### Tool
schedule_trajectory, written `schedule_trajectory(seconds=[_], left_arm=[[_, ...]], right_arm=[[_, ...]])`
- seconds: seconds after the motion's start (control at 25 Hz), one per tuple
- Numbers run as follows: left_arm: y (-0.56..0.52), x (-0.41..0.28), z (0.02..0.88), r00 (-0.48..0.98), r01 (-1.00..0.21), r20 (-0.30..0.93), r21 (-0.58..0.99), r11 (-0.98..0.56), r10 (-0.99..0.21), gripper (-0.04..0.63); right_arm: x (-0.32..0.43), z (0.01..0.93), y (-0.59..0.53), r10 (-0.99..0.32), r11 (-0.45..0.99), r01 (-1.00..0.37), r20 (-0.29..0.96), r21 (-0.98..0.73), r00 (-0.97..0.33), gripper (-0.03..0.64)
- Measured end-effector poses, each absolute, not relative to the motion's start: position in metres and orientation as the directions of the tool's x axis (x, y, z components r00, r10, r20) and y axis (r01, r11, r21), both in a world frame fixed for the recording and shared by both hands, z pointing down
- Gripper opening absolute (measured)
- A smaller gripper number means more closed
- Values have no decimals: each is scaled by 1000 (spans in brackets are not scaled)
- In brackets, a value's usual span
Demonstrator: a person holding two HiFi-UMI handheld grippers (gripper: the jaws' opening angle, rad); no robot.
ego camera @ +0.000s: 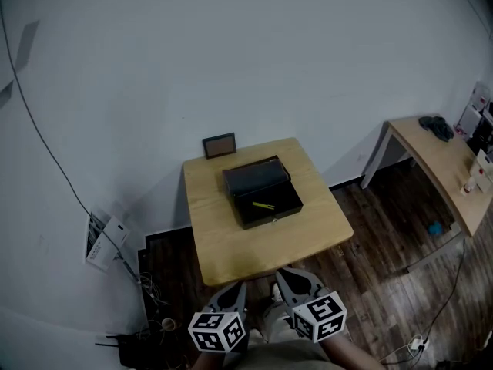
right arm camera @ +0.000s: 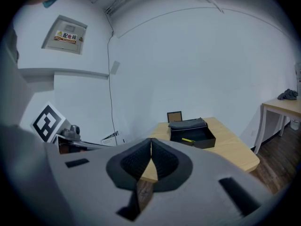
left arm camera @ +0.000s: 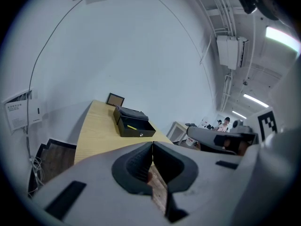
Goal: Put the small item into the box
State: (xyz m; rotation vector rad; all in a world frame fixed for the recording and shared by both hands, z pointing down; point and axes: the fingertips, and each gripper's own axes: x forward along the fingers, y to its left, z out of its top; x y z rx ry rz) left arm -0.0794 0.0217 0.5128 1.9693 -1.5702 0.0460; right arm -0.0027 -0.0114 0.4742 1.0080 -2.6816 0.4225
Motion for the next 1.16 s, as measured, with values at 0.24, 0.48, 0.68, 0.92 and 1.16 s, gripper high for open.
schedule_trajectory(seconds=[0.24,0.48,0.68,0.92,1.16], left_arm=[[34,-79,508,291,-894,371,435,-112,-882,3],[34,-79,505,296,-894,361,430,-124,-884,3],[31,-81,506,298,-894,363,430,-125,-883,3],[26,-83,507,299,-890,359,438,-123,-884,3],[22,-86,509,299,-889,361,443,-120,-883,3]], right_arm=[[1,466,4,-610,726,-670,308,-152,-730,0],[2,461,1,-628,718,-681,290,-140,-722,0],[-2,457,-1,-629,721,-678,276,-141,-726,0],[-5,455,-4,-629,722,-677,273,-142,-728,0],[-6,452,-9,-635,720,-680,265,-139,-726,0]])
